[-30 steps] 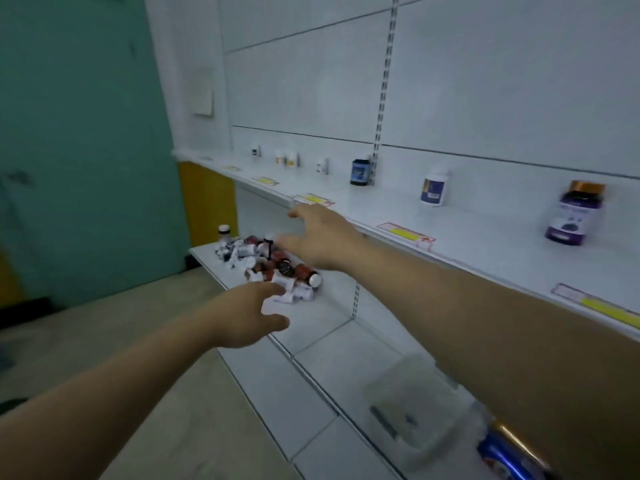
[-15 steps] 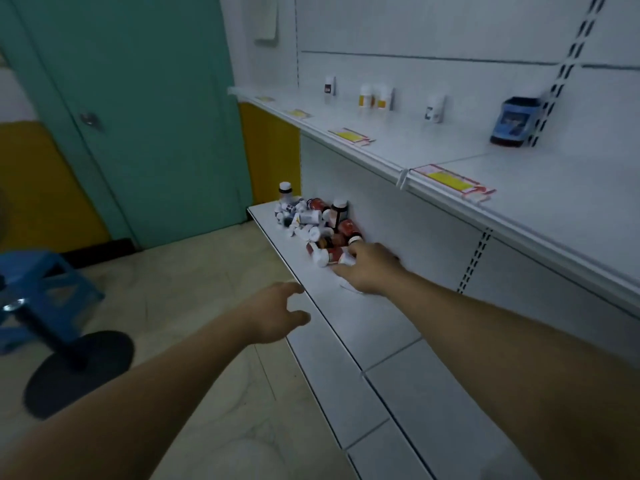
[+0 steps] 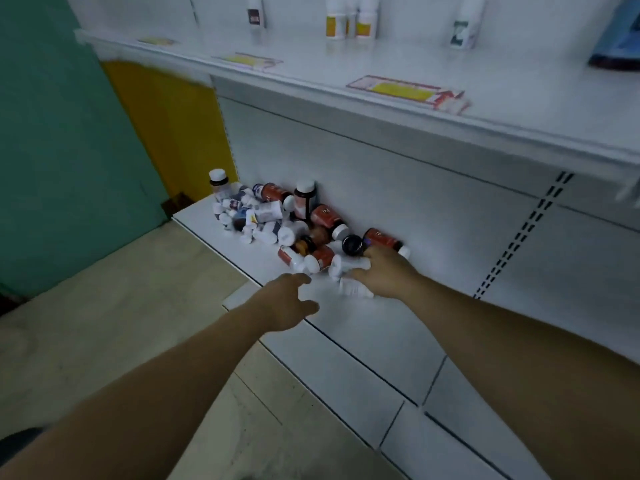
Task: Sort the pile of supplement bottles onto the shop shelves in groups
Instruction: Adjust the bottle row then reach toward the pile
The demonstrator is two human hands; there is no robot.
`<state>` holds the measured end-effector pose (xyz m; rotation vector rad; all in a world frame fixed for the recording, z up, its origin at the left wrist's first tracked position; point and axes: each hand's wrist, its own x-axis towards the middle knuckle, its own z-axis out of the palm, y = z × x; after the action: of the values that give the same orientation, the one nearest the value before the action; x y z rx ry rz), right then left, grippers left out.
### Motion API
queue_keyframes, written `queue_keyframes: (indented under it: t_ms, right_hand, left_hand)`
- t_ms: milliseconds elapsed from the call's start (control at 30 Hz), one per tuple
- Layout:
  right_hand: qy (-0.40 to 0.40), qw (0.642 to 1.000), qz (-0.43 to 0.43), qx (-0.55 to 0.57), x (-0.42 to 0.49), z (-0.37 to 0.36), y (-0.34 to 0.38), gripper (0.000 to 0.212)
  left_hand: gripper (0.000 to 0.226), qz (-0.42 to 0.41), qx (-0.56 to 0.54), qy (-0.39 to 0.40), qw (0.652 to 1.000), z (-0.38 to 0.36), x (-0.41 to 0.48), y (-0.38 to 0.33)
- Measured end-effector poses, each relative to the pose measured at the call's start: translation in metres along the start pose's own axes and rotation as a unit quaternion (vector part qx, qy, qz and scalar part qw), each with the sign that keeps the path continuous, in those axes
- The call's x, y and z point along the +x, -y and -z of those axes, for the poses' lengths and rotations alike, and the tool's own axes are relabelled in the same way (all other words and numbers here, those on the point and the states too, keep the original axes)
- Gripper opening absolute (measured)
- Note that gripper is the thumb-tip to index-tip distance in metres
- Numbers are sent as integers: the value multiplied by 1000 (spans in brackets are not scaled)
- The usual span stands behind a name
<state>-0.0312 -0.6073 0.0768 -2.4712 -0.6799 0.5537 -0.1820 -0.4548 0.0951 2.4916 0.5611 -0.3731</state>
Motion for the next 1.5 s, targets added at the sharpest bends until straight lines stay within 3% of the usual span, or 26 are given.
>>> queue_keyframes:
  t_ms: [167, 333, 633, 800, 933, 1133, 1267, 1367, 1500]
  right_hand:
    - [-51, 994, -89, 37, 26, -31, 3, 35]
    - [-97, 987, -123, 36, 64, -42, 18, 51]
    - [-96, 984, -137, -62, 139, -61, 2, 69]
    - [-160, 980, -104, -47, 138, -65, 0, 47]
    - [-213, 968, -94, 97, 129, -55, 11, 42]
    - [-255, 891, -155, 342, 106, -46, 34, 41]
    - [-248, 831, -175, 466, 83, -40, 54, 44]
    - [-224, 770, -153, 577, 57, -33, 79, 39]
    - [-182, 671, -91, 713, 11, -27, 125, 26]
  left_hand:
    - [65, -63, 21, 45, 997, 15, 82, 44]
    - [55, -124, 17, 21, 992, 18, 147, 51]
    - [84, -94, 41, -27, 994, -21, 222, 70]
    - [52, -65, -21, -17, 998, -34, 228, 65]
    - [36, -29, -179, -32, 983, -27, 218, 59]
    - [20, -7, -348, -31, 937, -8, 192, 52]
    - [4, 25, -510, 15, 860, 9, 167, 54]
    - [19, 28, -615, 76, 784, 28, 139, 56]
    - [40, -29, -658, 141, 739, 66, 96, 72]
